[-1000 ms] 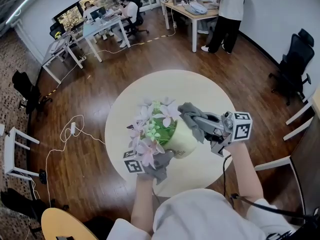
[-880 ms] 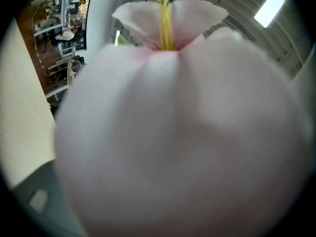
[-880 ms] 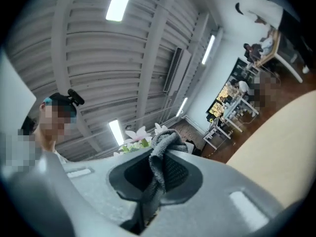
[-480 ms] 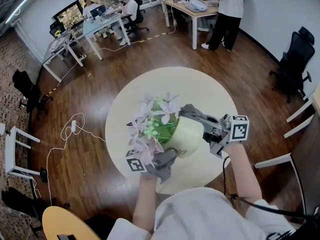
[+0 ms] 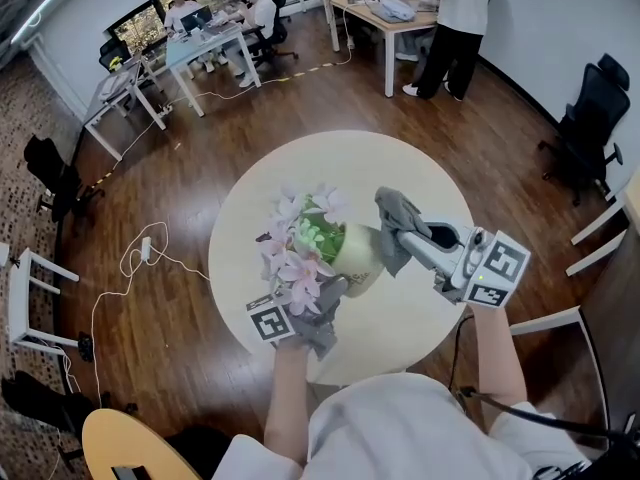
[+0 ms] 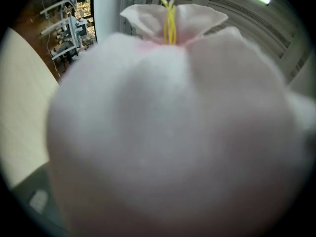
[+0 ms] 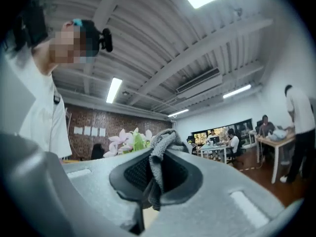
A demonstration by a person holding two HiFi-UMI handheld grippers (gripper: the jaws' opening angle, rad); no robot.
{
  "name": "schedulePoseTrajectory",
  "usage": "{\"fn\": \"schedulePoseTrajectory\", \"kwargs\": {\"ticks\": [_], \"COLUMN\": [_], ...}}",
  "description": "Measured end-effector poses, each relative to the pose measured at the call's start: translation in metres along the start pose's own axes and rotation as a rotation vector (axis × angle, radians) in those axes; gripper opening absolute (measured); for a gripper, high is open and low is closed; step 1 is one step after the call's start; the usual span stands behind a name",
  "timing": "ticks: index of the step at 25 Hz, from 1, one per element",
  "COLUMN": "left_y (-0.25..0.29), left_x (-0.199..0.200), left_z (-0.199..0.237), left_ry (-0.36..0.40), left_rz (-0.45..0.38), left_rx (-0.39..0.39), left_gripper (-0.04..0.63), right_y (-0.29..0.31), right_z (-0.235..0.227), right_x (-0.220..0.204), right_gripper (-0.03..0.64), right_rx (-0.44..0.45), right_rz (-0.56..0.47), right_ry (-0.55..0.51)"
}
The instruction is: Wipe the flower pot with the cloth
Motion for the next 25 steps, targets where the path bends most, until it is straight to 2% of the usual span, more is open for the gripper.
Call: {"fn": "schedulePoseTrajectory", "kwargs": {"ticks": [2, 7, 11, 14, 16, 19, 25], "left_y": [0.002, 0.009, 0.018, 0.025, 0.026, 0.012, 0.001], "left_x": [0.0, 0.01, 0.014, 0.012, 0.016, 0.034, 0.049], "left_z": [0.0, -0.005, -0.022, -0.034, -0.039, -0.047, -0.057], "left_ry": [-0.051, -0.186, -0.319, -0.402, -0.452, -0.478, -0.436], "left_rz": [-0.029, -0.12, -0.179, -0.225, -0.258, -0.306, -0.325], "left_rx": [-0.002, -0.046, -0.134, -0.207, -0.247, -0.291, -0.334], "left_gripper": [0.474, 0.474, 0.472, 0.471, 0.471, 0.471, 0.469], "right_y": [0.004, -0.005, 0.014, 0.018, 0.021, 0.037, 0.042], "right_z": [0.008, -0.002, 0.02, 0.037, 0.05, 0.074, 0.081], "right_x": [0.001, -0.001, -0.002, -0.005, -0.014, -0.028, -0.043], "right_gripper": [0.008, 0.008, 0.008, 0.008, 0.008, 0.008, 0.008], "right_rx": [-0.019, -0.113, -0.085, -0.065, -0.04, -0.008, 0.03], "right_rz": [0.039, -0.055, -0.07, -0.12, -0.099, -0.059, -0.03], "right_ry": [-0.087, -0.058, -0.152, -0.117, -0.114, -0.136, -0.131]}}
Point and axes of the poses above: the fingertips, and each gripper's own axes: y forward along the fingers, z to its left, x out of its top, the point moved 2 cm from there along -y, backward along the fingers, and after that the axes turned 5 degrees about x, right-handed, at the moved point
